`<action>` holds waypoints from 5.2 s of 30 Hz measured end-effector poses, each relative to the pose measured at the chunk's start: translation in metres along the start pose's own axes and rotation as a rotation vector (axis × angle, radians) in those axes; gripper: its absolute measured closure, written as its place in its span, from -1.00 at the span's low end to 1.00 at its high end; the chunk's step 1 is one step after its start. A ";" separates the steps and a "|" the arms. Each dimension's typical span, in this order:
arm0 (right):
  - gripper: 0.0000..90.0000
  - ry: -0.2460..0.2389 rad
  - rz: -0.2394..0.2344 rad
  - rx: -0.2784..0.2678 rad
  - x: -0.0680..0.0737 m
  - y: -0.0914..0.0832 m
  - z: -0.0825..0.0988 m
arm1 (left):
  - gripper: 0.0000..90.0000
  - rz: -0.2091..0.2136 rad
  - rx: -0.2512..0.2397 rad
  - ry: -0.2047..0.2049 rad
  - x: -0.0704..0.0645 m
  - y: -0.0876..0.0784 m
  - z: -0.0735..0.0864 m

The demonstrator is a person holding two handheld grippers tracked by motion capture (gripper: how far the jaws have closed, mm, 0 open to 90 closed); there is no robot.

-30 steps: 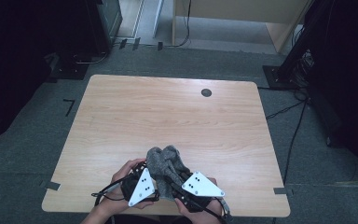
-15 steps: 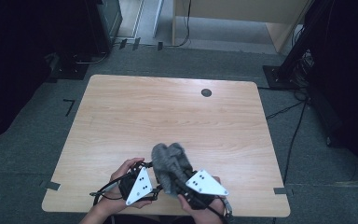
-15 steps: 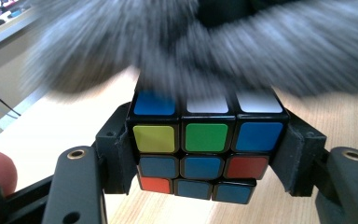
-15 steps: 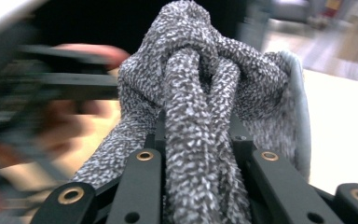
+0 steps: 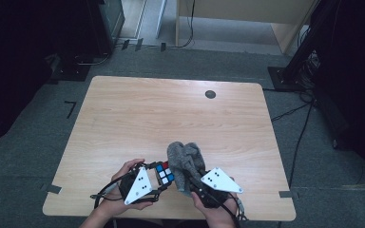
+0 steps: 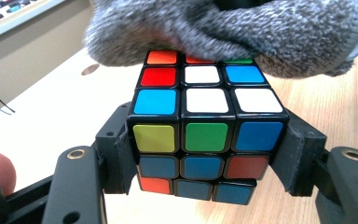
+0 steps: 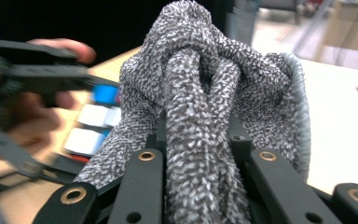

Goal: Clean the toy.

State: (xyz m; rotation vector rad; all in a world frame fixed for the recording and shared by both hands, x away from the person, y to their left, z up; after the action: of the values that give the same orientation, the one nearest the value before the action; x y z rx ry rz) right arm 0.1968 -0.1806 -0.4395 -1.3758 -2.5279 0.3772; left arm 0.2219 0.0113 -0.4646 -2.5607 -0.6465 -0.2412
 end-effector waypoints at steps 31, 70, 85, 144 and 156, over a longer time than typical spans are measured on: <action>0.67 -0.232 -0.050 -0.066 0.047 -0.007 -0.011 | -0.23 0.071 -0.030 -0.001 0.000 -0.007 -0.003; 0.70 0.058 -0.167 -0.054 0.006 0.013 0.020 | -0.24 0.084 -0.144 -0.112 0.018 -0.025 -0.006; 0.68 0.016 -0.228 -0.102 0.007 0.006 0.010 | -0.24 0.089 -0.156 -0.138 0.025 -0.029 -0.004; 0.66 -0.100 -0.292 0.057 0.048 0.030 0.044 | -0.24 0.102 -0.298 -0.277 0.028 -0.031 -0.018; 0.67 0.019 -0.121 -0.045 0.005 0.021 0.035 | -0.24 0.089 -0.294 -0.288 0.031 -0.031 -0.016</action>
State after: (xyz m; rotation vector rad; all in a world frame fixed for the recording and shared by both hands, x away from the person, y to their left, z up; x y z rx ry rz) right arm 0.1989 -0.1697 -0.4792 -1.2272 -2.6032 0.2850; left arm 0.2334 0.0395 -0.4296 -2.9311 -0.6366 0.0718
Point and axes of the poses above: each handheld gripper's, and its own axes: y roughly forward along the jaws, z roughly out of its underside, x roughly to its left, the point moved 4 cm from there along y, roughly forward along the jaws, and after that the axes turned 1 degree about z, right-handed, at the moved point
